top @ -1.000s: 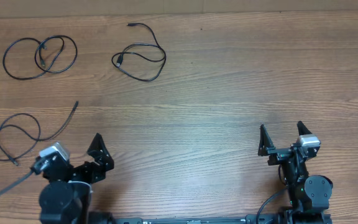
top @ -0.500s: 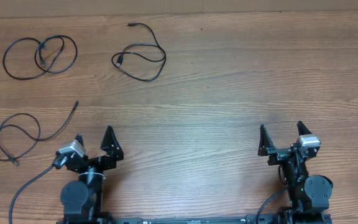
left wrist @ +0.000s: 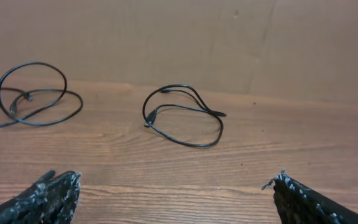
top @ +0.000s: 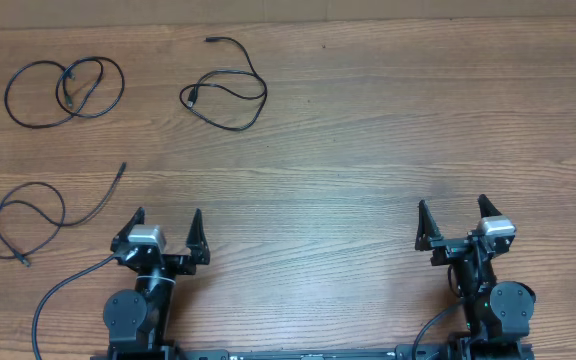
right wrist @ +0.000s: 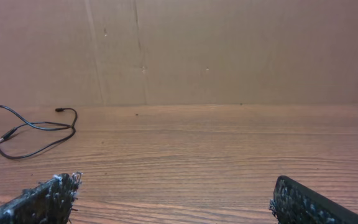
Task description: Untangle cables
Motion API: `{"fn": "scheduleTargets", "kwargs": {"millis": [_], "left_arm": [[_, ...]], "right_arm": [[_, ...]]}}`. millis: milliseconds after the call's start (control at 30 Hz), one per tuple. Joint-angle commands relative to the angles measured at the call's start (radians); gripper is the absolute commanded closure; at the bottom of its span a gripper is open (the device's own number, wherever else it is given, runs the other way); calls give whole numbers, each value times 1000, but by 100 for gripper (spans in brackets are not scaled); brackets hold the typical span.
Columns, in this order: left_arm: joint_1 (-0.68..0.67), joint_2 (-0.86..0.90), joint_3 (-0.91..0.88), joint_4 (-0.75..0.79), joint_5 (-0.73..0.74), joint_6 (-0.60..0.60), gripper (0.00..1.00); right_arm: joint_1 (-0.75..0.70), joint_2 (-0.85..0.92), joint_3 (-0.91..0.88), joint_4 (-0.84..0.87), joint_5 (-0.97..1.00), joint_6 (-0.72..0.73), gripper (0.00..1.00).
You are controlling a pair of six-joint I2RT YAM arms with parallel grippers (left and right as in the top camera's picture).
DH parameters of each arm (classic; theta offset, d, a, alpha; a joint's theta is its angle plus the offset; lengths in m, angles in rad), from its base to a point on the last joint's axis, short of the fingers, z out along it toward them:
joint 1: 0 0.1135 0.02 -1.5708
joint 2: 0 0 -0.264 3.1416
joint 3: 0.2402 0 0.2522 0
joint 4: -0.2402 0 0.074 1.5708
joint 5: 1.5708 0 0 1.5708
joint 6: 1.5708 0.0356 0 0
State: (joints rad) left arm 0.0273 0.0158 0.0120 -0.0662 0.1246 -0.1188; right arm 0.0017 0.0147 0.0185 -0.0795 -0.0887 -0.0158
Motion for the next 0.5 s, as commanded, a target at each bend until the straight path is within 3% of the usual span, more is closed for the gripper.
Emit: {"fn": "scheduleTargets", "kwargs": {"millis": [0, 467], "left_arm": [[7, -13, -7, 2, 26, 56, 0], [47, -13, -7, 3, 25, 37, 0]], "right_arm": [[2, -12, -11, 3, 8, -4, 0], [2, -12, -11, 3, 8, -4, 0]]}}
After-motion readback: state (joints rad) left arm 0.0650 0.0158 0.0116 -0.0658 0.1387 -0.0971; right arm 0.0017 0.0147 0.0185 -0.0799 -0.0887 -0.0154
